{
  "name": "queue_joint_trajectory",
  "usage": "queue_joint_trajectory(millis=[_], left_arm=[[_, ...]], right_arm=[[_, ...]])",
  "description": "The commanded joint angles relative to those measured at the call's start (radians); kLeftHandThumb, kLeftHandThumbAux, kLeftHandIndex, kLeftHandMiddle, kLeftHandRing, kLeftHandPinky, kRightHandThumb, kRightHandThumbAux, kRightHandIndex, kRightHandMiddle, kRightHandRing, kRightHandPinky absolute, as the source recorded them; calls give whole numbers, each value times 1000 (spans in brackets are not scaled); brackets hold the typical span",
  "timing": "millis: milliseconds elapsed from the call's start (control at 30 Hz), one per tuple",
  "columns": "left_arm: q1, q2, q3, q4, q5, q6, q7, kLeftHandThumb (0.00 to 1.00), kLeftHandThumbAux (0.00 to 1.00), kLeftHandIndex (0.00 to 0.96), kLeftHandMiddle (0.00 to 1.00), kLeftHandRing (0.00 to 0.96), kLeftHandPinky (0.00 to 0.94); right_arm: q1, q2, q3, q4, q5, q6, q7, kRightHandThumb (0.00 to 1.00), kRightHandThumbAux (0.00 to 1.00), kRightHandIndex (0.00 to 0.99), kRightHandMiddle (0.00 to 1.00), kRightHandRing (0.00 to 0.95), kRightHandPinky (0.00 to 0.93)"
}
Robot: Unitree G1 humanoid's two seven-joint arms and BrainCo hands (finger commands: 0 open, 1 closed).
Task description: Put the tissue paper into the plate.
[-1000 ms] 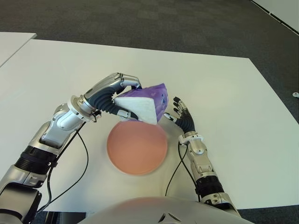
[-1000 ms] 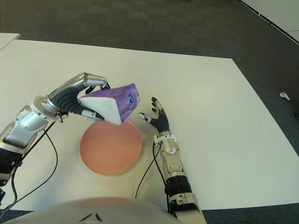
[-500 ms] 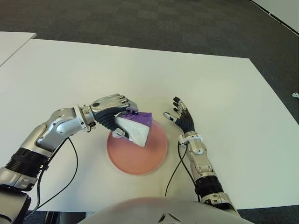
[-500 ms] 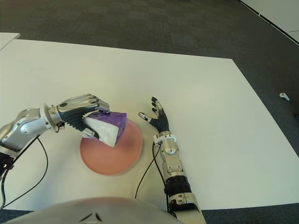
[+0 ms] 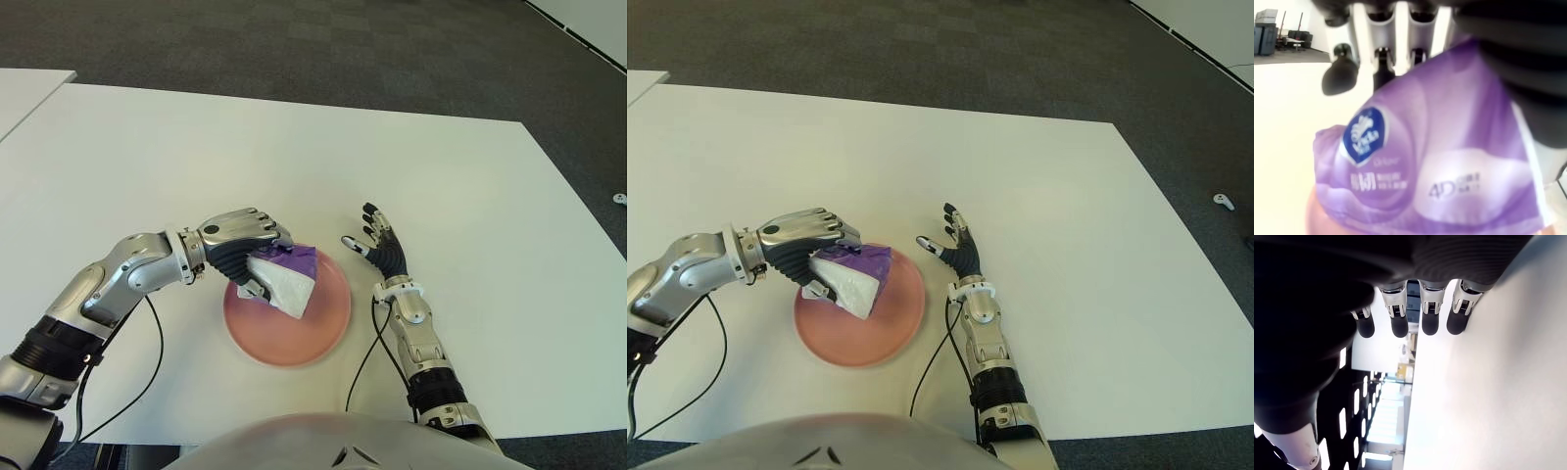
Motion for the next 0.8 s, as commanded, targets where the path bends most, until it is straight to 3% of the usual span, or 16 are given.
queue_joint_trajectory(millis=[33,333,667,800], left_arm=[[46,21,-1,-57,55,87,-66,755,696,443,836,833,794],[62,18,1,-102,38,124,-79,754,696,443,828,827,798],[86,-31,29,-67,-124,25,-16,751,697,443,823,822,780],[122,-96,8,42,-250,-60,0,740,698,443,800,793,756]], right_arm=[[34,15,12,128,3,17,27,0,721,0,0,0,0],[6,9,1,216,10,-66,43,0,697,0,0,0,0],[-9,12,-11,274,11,-132,45,0,738,0,0,0,10],[-6,17,-8,261,4,-113,35,0,743,0,0,0,5]])
